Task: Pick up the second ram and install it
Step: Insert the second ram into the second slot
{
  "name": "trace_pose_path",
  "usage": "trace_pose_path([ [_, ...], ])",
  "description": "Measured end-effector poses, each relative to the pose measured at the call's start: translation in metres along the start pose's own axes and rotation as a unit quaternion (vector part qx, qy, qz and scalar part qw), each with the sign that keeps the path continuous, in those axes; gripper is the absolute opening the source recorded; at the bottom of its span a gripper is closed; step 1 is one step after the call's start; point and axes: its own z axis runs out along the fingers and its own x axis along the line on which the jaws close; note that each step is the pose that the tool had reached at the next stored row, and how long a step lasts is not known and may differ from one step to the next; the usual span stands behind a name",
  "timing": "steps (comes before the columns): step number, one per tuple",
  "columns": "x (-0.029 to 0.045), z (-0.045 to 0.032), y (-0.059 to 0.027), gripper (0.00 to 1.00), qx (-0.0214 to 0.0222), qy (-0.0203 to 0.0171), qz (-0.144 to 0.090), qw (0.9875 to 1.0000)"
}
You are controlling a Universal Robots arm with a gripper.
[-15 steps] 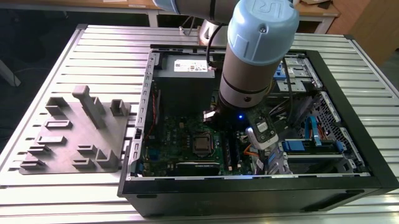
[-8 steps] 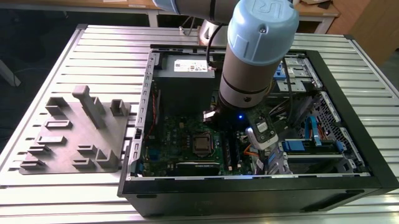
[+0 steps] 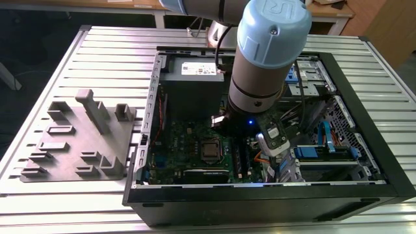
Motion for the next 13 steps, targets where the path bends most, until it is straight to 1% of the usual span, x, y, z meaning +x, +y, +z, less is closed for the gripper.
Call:
trace_pose_path([
  [2, -0.0001, -0.0037, 0.0005, 0.16, -0.0001, -0.0001, 0.0, 1.0],
  [9, -0.0008, -0.024, 0.0028, 0.16, -0.0001, -0.0001, 0.0, 1.0],
  [13, -0.001, -0.0313, 0.0037, 0.16, 0.0, 0.0, 0.0, 1.0],
])
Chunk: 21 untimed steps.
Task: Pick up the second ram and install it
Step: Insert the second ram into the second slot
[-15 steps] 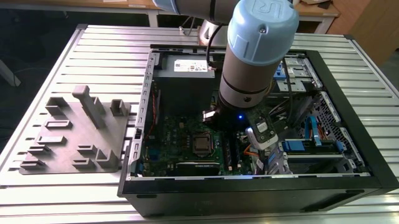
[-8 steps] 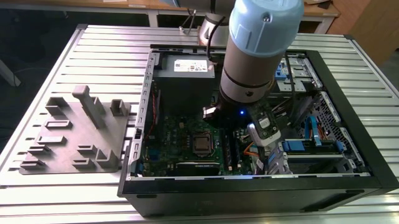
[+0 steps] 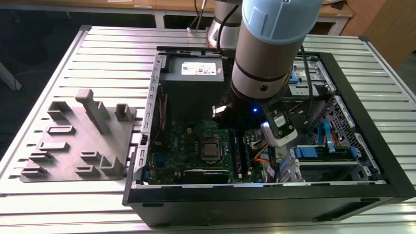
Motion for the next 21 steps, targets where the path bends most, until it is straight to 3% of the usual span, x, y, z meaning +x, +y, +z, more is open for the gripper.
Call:
trace_pose_path([
  [12, 0.0, -0.0004, 0.0001, 0.16, -0.0001, 0.0, 0.0, 1.0],
  [16, -0.0001, 0.0034, -0.0004, 0.16, 0.0004, -0.0001, 0.001, 1.0],
  [21, 0.0, 0.0079, -0.0009, 0.16, 0.0063, -0.0025, 0.019, 0.9998],
])
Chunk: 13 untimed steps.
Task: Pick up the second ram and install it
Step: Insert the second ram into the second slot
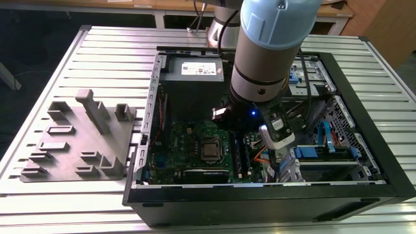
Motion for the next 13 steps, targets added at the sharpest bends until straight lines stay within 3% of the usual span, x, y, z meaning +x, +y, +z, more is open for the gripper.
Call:
trace_pose_path([
  [13, 0.0006, 0.0132, 0.0003, 0.16, 0.0057, -0.0013, 0.008, 1.0],
])
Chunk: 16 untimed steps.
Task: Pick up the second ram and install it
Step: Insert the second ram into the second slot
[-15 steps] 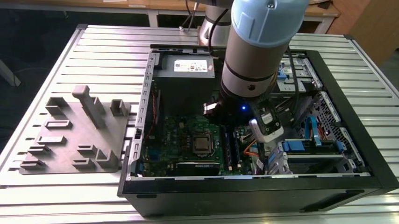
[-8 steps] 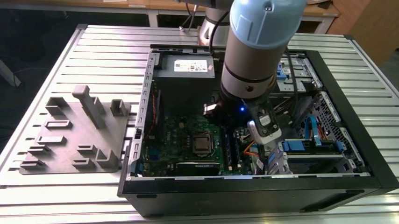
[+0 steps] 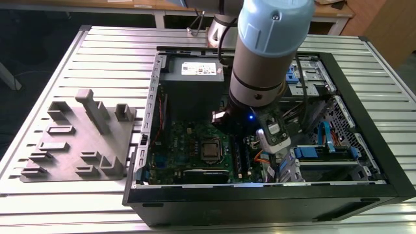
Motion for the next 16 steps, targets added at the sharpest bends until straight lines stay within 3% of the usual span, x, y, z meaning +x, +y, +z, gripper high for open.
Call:
trace_pose_path([
  [16, 0.0005, 0.0107, -0.0005, 0.16, 0.0034, -0.0004, 0.0, 1.0],
])
